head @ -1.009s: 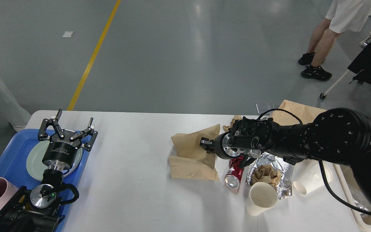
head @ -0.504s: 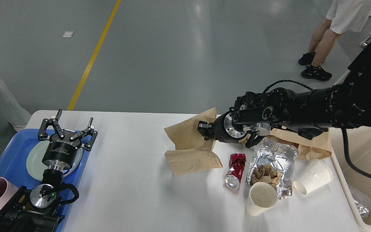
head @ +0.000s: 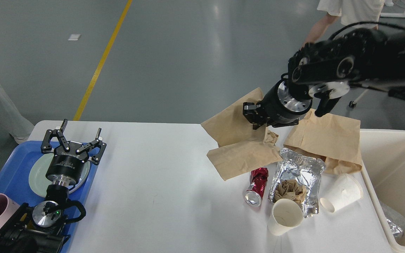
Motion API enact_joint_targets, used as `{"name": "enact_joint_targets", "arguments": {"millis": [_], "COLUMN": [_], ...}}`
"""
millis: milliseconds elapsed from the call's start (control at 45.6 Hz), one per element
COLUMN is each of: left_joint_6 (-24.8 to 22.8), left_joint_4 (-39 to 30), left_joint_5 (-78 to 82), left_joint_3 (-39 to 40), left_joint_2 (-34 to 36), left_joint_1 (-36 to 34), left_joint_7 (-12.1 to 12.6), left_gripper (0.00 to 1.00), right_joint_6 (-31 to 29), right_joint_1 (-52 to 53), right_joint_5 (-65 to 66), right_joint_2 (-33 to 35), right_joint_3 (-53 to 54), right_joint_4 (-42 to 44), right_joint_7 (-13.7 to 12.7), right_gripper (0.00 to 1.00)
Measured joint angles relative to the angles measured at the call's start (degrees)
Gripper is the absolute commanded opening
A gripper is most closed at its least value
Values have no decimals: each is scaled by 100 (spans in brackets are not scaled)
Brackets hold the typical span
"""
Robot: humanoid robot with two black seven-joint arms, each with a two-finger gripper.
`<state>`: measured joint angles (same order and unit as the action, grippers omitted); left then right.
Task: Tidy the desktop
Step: 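Lift the brown paper sheet and drop it into the white bin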
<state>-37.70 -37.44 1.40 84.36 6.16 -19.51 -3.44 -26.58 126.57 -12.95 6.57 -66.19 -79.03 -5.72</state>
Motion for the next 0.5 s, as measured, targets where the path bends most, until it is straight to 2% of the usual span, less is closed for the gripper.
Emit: {"name": "enact_joint_targets", "arguments": {"millis": [132,329,504], "left_joint_6": [0,0,0], "left_joint_4": [0,0,0], "left_joint_5": [0,0,0], "left_joint_3": [0,-2,-3], "left_joint_2": [1,-1,-1], "left_joint_1": [0,0,0], "left_joint_7": [0,0,1], "left_gripper": [96,96,96], "right_joint_6": [-675,-1310,-1236], "right_joint_1": [779,1353,1376], "right_joint_5": [0,203,288], "right_joint_2": [166,174,187], "right_joint_3": [-803,-2033,-2519], "right_joint_4": [-229,-293,-296], "right_joint_7": [304,1147,1310], "right_gripper": [0,0,0]}}
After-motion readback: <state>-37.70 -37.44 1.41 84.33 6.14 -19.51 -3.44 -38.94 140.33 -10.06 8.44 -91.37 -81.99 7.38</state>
